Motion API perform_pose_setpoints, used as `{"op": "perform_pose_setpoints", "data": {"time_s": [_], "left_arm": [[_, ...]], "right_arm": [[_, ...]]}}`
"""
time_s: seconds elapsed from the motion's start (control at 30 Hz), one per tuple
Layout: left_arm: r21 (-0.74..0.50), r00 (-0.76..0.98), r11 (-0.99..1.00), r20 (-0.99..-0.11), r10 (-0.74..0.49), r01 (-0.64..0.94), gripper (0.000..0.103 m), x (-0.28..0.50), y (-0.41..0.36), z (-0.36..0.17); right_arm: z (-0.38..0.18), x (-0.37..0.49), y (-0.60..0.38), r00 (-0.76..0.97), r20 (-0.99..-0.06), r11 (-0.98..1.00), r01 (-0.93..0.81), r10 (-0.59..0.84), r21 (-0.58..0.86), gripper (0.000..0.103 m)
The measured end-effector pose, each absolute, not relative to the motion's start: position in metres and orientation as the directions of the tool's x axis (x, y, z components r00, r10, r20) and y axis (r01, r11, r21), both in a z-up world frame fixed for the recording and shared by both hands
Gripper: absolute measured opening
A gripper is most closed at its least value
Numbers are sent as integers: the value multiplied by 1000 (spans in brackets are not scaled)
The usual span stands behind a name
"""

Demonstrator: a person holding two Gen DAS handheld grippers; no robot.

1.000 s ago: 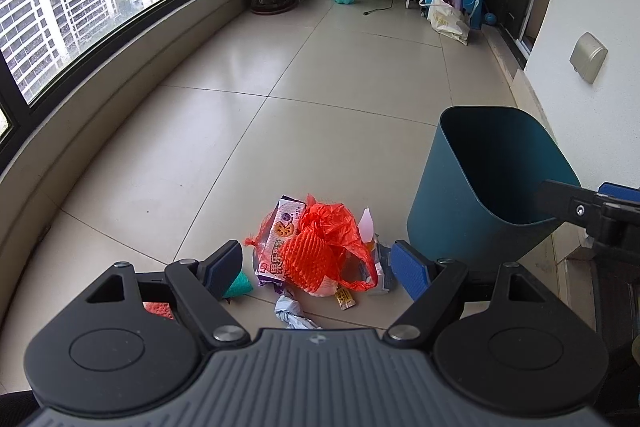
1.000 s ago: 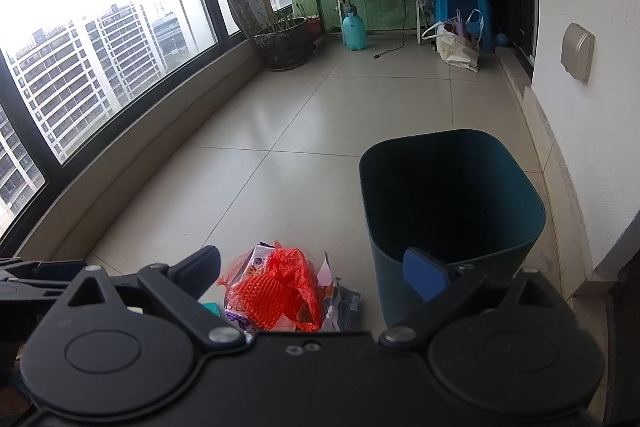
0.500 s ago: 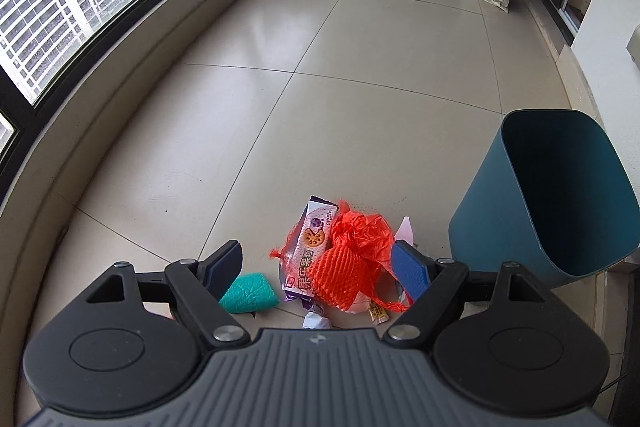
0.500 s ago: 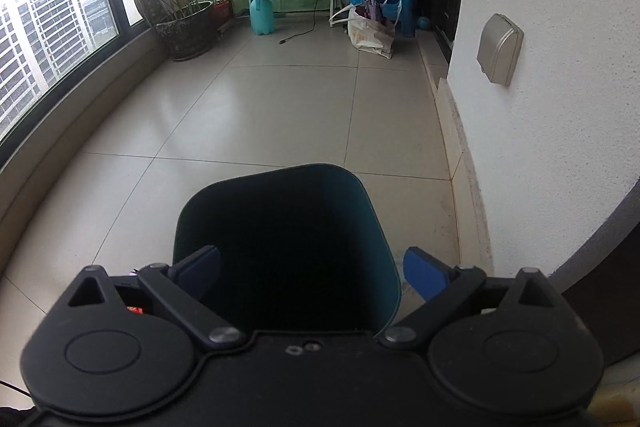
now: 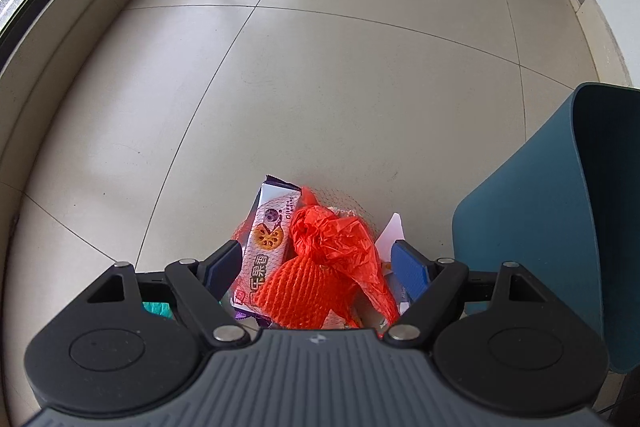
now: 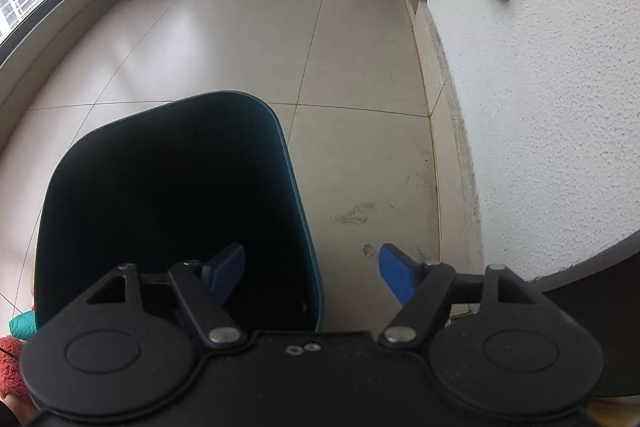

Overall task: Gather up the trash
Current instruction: 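Grasp the red plastic bag with the left gripper while the right gripper clamps the wastebasket rim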

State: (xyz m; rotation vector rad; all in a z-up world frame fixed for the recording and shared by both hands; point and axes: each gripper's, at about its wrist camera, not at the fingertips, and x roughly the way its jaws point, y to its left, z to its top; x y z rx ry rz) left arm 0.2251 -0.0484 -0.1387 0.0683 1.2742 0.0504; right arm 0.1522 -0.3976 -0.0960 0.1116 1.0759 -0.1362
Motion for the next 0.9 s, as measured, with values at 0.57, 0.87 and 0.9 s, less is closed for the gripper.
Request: {"op": "perform_pose_setpoints", "data": {"time_s": [0.57, 0.87, 0.9], "left_arm": [[86, 86, 995, -992, 90, -52, 80, 282, -60, -297], [70, 64, 993, -995, 76, -98, 17, 270, -47, -293], [68, 67, 992, -995, 75, -104, 12, 268, -45, -288]], "right_arm": [[-103, 153, -374, 476, -874, 990, 133, -97, -37, 13], [-106, 155, -379, 489, -865, 990, 134, -108, -48, 13], [-106, 154, -377, 489, -864, 990, 131, -115, -58, 13]]}}
